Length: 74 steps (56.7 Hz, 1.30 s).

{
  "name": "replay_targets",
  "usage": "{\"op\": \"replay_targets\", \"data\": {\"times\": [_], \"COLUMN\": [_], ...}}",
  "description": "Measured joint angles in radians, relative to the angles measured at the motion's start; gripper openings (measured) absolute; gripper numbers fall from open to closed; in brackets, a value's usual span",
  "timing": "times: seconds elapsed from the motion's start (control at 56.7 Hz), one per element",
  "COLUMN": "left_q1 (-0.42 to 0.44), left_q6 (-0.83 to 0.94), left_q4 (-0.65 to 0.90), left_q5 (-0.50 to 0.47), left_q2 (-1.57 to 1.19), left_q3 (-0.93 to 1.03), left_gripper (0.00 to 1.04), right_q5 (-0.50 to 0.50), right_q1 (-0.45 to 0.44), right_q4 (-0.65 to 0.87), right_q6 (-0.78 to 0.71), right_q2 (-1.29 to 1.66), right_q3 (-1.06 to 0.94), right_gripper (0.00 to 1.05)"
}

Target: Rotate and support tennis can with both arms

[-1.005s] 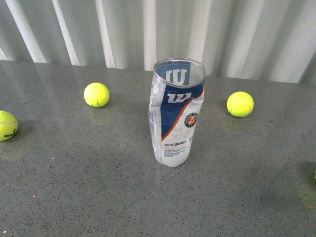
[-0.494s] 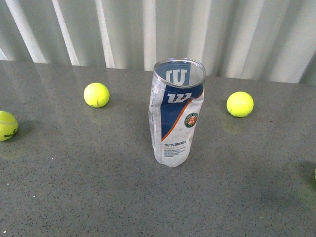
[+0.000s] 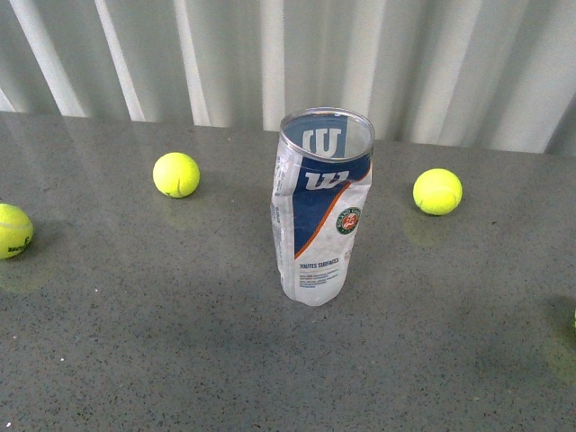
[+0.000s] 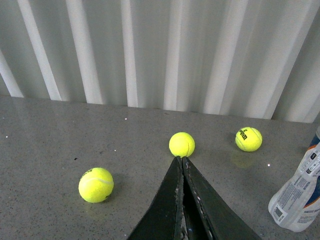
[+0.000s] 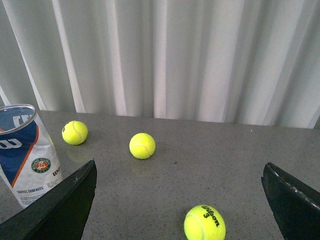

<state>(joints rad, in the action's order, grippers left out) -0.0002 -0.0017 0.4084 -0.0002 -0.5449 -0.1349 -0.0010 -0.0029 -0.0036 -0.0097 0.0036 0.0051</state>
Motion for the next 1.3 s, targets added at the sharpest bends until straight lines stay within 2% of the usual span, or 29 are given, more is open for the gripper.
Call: {"op": "replay_targets", "data": {"times": [0.635,1.128,1.216,1.305], "left_q1": [0.000,0.000,0.000,0.000], "left_q6": [0.000,0.000,0.000,0.000], "left_q4": [-0.122,-0.229,-0.372,-0.403], "left_q5": [0.000,0.000,0.001,0.000], "left_q2": [0.240,0.370,0.476,0.541], "left_q3": [0.111,0.111,0.111,0.111], "left_gripper": [0.04,0.04,0.04,0.04], "right_q5": [0.000,0.000,0.000,0.000], "right_q1": [0.000,0.000,0.000,0.000], "right_q4": [0.000,0.000,0.000,0.000], "right_q6": [0.000,0.000,0.000,0.000], "right_q2": [0.000,0.000,0.000,0.000], "right_q3": [0.000,0.000,0.000,0.000], "right_gripper": [0.98,0.98,0.98,0.98]}}
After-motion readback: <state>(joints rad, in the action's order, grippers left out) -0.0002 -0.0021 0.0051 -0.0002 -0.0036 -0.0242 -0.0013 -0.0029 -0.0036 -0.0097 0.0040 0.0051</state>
